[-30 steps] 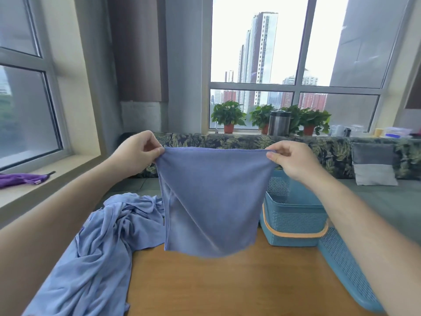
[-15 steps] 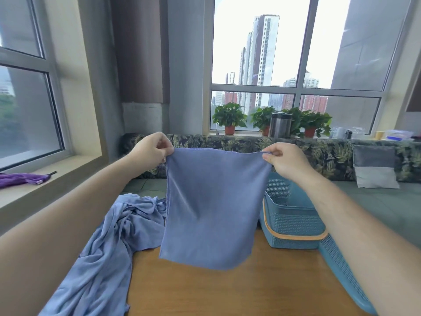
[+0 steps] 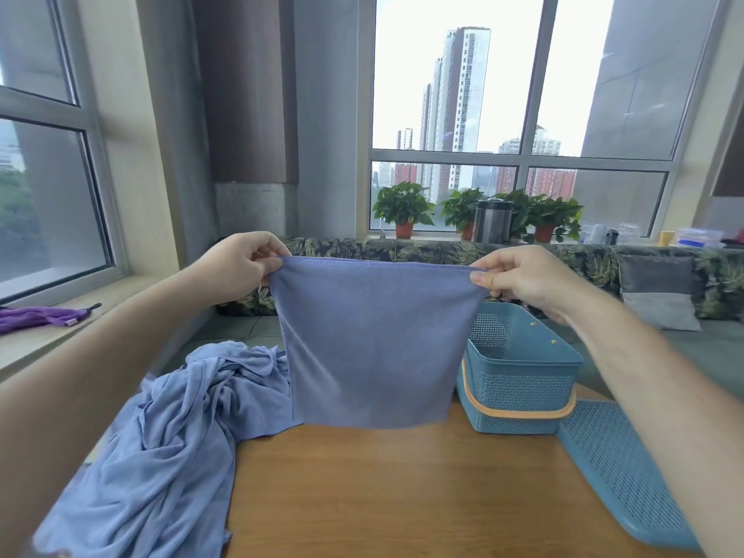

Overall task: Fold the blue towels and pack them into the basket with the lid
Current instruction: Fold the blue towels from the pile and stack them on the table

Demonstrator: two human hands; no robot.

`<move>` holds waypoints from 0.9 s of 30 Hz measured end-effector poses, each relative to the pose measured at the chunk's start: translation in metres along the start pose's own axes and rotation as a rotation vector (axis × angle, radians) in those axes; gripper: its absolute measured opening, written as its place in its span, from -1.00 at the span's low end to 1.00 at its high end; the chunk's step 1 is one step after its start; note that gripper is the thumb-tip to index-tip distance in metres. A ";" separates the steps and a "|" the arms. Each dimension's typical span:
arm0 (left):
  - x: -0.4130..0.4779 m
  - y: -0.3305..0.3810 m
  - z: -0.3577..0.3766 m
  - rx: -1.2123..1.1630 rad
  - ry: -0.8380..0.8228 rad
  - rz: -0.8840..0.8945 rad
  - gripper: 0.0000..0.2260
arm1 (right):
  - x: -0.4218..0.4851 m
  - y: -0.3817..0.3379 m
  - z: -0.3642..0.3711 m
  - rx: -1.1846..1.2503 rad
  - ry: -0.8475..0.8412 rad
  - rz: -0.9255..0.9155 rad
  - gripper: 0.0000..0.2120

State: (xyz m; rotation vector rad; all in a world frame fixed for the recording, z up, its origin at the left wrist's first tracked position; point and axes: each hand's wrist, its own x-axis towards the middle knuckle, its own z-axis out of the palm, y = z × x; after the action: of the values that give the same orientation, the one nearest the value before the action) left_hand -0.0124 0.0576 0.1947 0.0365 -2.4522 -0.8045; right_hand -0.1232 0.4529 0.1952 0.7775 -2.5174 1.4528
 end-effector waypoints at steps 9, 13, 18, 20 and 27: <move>0.010 -0.021 0.038 0.177 -0.017 -0.047 -0.91 | 0.003 0.019 0.029 -0.186 -0.050 0.107 -0.97; 0.010 -0.042 0.070 0.107 -0.027 -0.144 -0.85 | 0.011 0.058 0.061 -0.162 -0.002 0.150 -0.92; 0.018 -0.042 0.081 -0.005 0.098 -0.142 -0.83 | 0.022 0.077 0.081 -0.131 0.216 0.069 -0.90; 0.017 -0.036 0.078 0.020 0.143 -0.101 -0.86 | 0.021 0.073 0.082 -0.122 0.273 0.016 -0.90; -0.044 -0.043 0.086 -0.065 0.085 -0.112 -0.90 | -0.029 0.086 0.078 -0.208 0.118 0.017 -0.87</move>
State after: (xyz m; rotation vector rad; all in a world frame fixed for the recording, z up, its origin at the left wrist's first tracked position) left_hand -0.0251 0.0766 0.0914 0.1817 -2.3590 -0.9117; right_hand -0.1301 0.4328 0.0779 0.6185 -2.5372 1.1792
